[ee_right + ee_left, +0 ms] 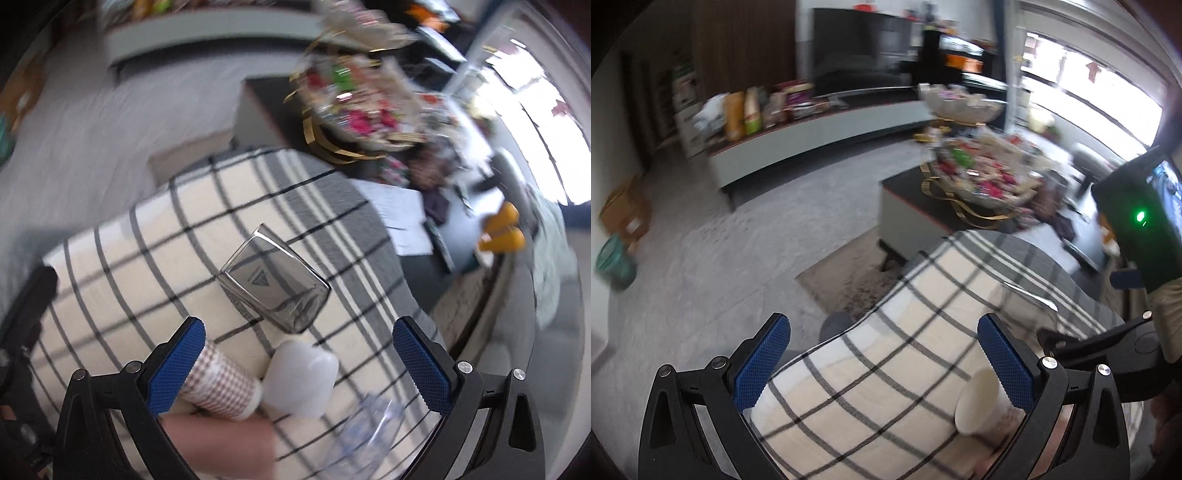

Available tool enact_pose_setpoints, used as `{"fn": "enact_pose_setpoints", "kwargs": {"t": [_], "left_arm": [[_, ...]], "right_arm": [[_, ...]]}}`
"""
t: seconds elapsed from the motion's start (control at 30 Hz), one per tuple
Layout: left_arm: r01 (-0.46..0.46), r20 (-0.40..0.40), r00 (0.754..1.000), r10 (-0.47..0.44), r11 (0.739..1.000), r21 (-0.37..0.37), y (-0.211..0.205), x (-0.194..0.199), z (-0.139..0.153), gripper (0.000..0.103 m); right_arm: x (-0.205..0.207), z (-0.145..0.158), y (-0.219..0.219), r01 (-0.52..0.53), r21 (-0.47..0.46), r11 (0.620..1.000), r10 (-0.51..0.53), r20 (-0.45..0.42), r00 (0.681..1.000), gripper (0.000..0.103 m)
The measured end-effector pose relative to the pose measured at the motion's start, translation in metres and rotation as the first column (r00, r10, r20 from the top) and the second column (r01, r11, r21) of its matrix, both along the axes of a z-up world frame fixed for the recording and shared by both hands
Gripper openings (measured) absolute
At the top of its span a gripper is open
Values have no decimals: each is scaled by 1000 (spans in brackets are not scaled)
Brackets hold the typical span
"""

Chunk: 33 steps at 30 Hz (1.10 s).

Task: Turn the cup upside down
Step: 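Move the right tool toward the clear glass cup lying on its side, then close the right gripper around the clear glass cup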

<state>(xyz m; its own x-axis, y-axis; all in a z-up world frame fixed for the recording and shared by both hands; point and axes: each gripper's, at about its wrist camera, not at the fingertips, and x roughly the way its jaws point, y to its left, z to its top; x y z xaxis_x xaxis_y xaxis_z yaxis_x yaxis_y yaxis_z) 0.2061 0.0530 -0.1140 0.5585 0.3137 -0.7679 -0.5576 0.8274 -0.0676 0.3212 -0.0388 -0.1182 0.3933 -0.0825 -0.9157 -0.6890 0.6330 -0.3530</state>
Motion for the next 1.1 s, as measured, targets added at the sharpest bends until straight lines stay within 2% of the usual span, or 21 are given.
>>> {"fn": "enact_pose_setpoints", "kwargs": {"t": [0.1, 0.17, 0.3, 0.47, 0.57, 0.7, 0.8, 0.83, 0.87, 1.1], "left_arm": [[-147, -18, 989, 146, 985, -93, 11, 6, -12, 103], [-200, -32, 980, 198, 972, -120, 13, 10, -20, 103], [-210, -93, 976, 198, 968, -140, 8, 24, -35, 103], [-225, -114, 971, 210, 963, -150, 6, 29, -38, 103], [-239, -130, 967, 219, 957, -168, 8, 34, -43, 103], [-232, -138, 968, 210, 958, -168, 6, 38, -47, 103], [-227, -160, 967, 200, 959, -169, 5, 42, -51, 103], [-227, -171, 965, 198, 959, -171, 6, 43, -53, 103], [-225, -178, 965, 195, 959, -170, 6, 45, -55, 103], [-194, -184, 969, 165, 968, -157, 3, 47, -56, 103]], "right_arm": [[17, -20, 14, -109, -74, 991, 101, -103, 989, 98], [23, -31, 21, -166, -116, 979, 149, -143, 978, 95], [26, -52, 37, -309, -205, 929, 270, -199, 942, 92], [27, -70, 52, -428, -244, 870, 361, -277, 891, 91], [32, -75, 57, -447, -250, 859, 376, -283, 882, 91], [38, -81, 55, -447, -227, 865, 368, -318, 874, 88], [41, -89, 52, -448, -209, 869, 361, -350, 864, 81], [41, -91, 52, -446, -200, 872, 359, -358, 862, 76], [44, -95, 51, -441, -185, 878, 353, -370, 859, 76], [47, -98, 46, -418, -164, 893, 348, -336, 875, 73]]}}
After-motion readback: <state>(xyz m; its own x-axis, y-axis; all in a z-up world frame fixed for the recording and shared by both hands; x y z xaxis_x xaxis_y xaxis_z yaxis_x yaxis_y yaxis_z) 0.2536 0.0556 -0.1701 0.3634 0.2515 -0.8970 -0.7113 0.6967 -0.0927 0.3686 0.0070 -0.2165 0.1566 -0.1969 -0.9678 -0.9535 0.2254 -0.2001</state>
